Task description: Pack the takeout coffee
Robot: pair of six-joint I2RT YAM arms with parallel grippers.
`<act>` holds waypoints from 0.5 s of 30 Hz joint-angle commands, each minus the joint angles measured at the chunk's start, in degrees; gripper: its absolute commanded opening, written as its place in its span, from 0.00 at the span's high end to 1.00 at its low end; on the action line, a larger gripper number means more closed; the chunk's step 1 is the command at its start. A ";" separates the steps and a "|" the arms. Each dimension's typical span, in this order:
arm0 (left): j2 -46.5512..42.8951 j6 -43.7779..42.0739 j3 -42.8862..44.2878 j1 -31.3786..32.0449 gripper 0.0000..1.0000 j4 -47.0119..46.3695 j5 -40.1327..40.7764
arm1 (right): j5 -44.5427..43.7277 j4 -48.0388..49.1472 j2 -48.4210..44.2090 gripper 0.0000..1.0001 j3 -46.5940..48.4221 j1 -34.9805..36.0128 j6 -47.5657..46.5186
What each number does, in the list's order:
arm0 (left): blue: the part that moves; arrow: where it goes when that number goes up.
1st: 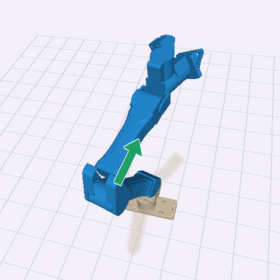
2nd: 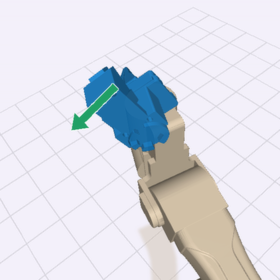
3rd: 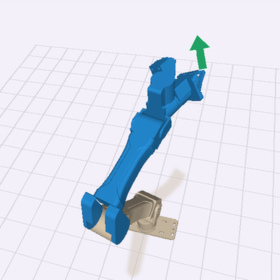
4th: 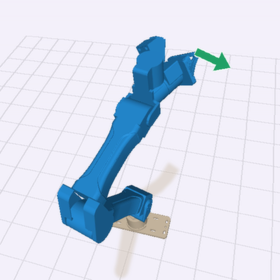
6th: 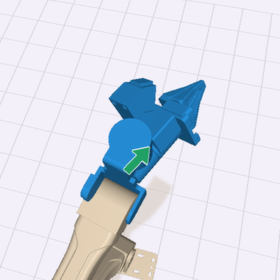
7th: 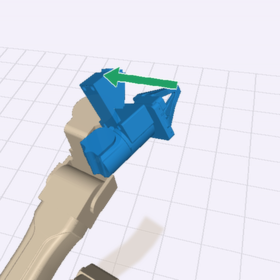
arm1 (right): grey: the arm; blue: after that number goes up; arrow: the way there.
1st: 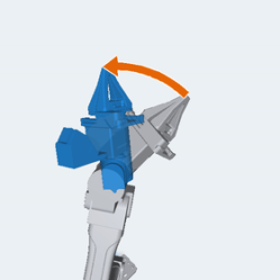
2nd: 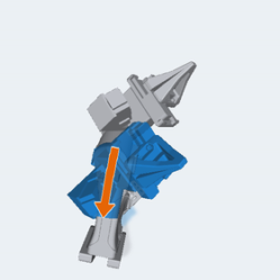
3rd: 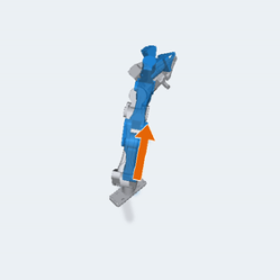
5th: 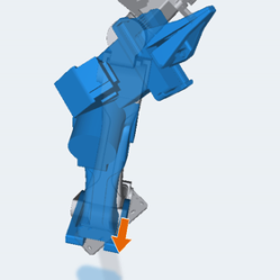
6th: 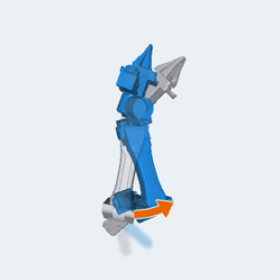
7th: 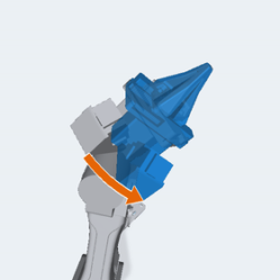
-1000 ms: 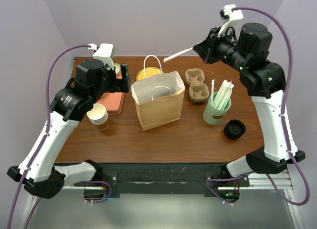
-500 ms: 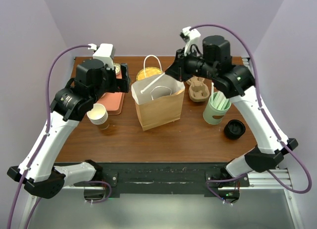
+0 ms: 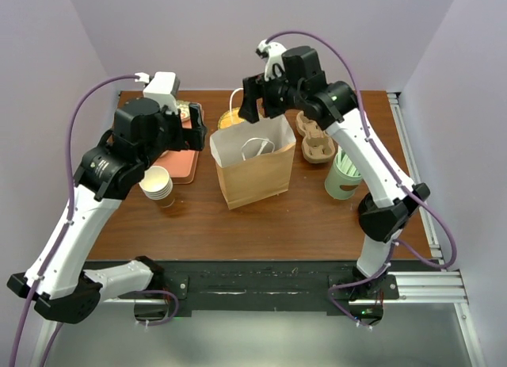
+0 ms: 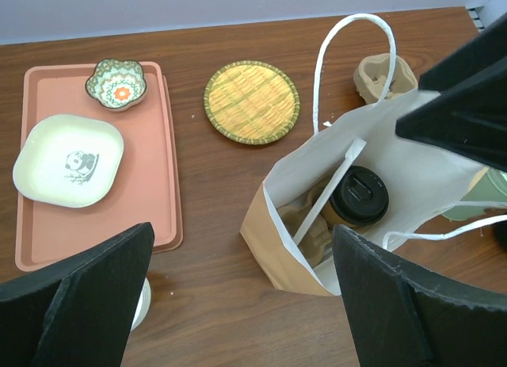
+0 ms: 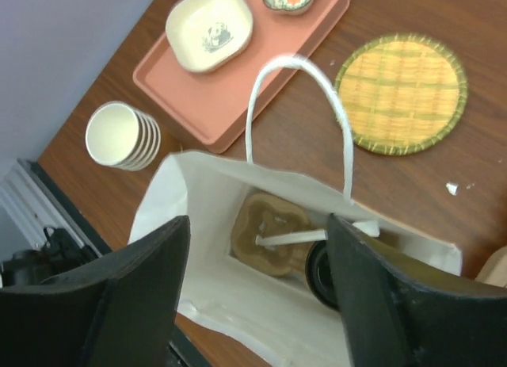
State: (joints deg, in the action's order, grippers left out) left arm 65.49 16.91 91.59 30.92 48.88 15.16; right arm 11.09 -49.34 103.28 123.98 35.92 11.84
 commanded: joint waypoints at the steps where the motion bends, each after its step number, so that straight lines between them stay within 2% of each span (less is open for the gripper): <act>1: -2.38 -0.82 -0.53 0.28 0.00 -5.10 -2.85 | -4.84 -4.88 -4.40 0.02 9.88 -0.15 -0.41; 9: -8.62 1.37 -7.91 0.20 0.00 -18.28 -10.93 | -12.05 -0.85 -20.29 0.01 -4.71 -0.15 8.90; 15: -11.00 1.20 -10.82 0.20 0.00 -21.73 -12.70 | -16.36 -1.54 -26.20 0.01 -12.62 -0.15 16.11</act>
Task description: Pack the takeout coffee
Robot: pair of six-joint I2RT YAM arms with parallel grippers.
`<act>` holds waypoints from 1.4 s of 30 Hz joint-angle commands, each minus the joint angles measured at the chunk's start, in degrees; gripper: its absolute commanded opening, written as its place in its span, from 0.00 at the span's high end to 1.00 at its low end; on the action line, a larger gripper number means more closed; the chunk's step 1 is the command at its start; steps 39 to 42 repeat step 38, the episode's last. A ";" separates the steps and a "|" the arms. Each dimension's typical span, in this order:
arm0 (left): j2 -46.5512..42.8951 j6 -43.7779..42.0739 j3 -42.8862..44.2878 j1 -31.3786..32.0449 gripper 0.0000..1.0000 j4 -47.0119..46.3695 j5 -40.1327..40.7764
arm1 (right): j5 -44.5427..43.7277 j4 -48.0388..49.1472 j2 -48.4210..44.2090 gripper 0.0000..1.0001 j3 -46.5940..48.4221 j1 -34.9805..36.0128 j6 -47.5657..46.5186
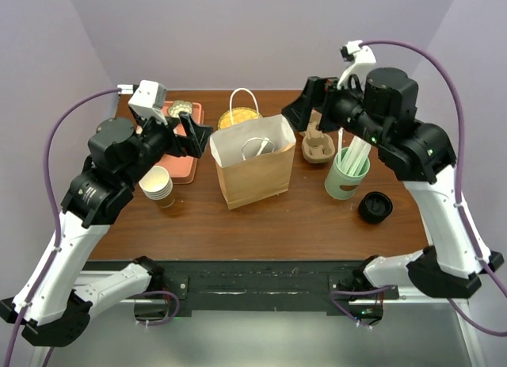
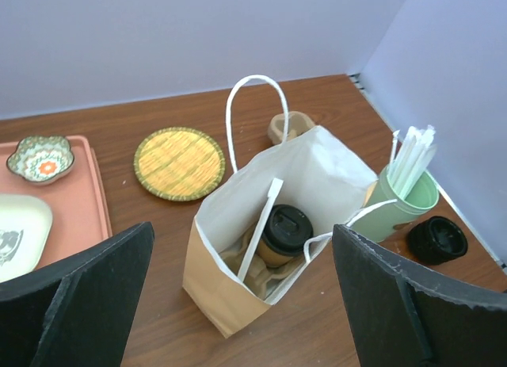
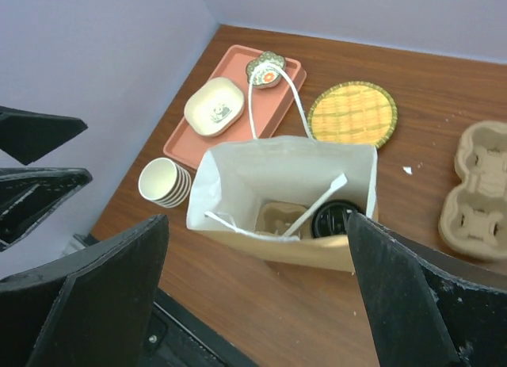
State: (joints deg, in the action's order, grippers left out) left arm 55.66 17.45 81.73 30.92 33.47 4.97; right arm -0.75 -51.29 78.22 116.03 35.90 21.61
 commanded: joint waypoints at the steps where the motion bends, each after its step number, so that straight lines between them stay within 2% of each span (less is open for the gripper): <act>1: -1.08 0.48 -0.88 0.20 0.00 -6.23 -2.60 | -4.52 0.14 -1.40 0.01 -5.19 -0.04 7.13; 7: -0.37 0.21 0.09 0.20 0.00 -4.65 -3.39 | -5.40 -2.59 -0.52 0.01 -4.41 -0.13 8.71; 14: -1.34 0.39 -0.17 0.20 0.00 -3.68 -2.95 | -5.40 0.05 -4.12 0.02 -9.94 -0.04 11.26; 20: -2.22 0.30 -0.52 0.20 0.00 -2.89 -3.13 | -4.87 -0.48 -4.47 0.01 -11.08 -0.13 11.97; 42: -3.80 1.36 -2.81 0.28 0.00 -5.70 -2.60 | -3.82 0.49 -2.89 0.01 -10.12 -0.13 12.23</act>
